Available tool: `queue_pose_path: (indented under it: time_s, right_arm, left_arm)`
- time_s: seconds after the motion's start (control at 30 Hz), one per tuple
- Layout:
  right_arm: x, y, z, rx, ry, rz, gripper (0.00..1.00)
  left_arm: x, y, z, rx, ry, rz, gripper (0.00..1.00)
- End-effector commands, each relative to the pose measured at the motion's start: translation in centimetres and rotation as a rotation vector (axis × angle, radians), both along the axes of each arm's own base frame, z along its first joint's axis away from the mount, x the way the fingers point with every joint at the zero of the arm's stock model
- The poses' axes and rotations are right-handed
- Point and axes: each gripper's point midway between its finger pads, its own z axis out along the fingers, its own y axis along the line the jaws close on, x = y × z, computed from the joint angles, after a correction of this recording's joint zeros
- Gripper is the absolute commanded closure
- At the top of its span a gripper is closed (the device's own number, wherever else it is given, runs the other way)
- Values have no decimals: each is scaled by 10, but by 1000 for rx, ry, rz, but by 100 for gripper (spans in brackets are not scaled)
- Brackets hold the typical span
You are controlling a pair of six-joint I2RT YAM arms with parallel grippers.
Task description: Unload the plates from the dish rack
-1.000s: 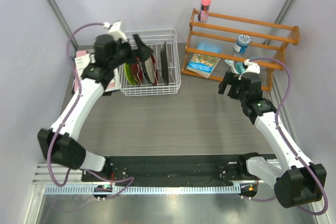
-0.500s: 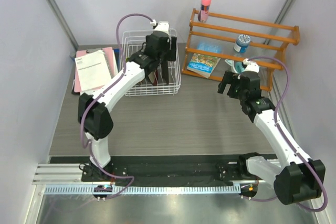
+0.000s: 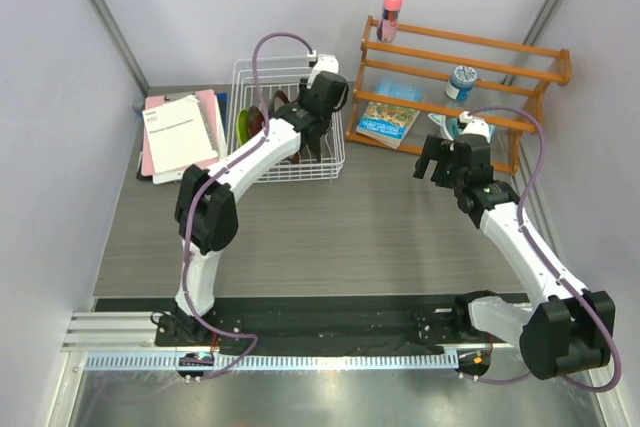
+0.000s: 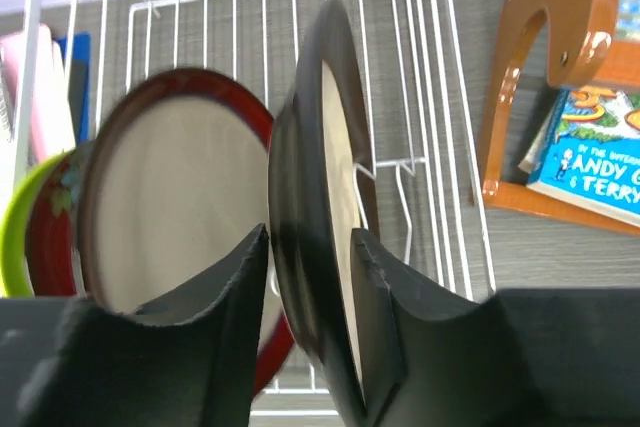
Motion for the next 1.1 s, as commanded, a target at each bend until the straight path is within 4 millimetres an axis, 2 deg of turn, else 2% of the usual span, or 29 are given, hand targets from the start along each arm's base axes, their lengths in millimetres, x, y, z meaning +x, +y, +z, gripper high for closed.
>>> queue_pose_path:
  time_s: [0.0,0.07,0.13,0.23,0.53,0.67,0.7,1.07]
  right_arm:
    - [14,1,27,-4,-77,-3,0]
    - [14,0,25,-6,-72,-4,0]
    - [14,1,24,-7,-69,-3,0]
    - [14,0,21,-10,-59,-5,0]
    - [15,3,10,-10,-20,7,1]
    - [15,4,7,-7,-12,16,0]
    - [15,5,8,-6,-15,17,0]
    - [13,8,13,11,-28,35,0]
  left_arm:
    - [0,7,16,61,-57,69,71]
    - [-3,7,17,85,-68,84,72]
    - [-5,3,19,99,-82,89,86]
    - [-9,0,27,125,-118,109,100]
    - [-12,-7,49,184,-179,137,100]
    - [-11,-9,67,190,-211,140,100]
    - [-12,-9,77,192,-223,147,100]
    - [-28,16,142,218,-299,220,100]
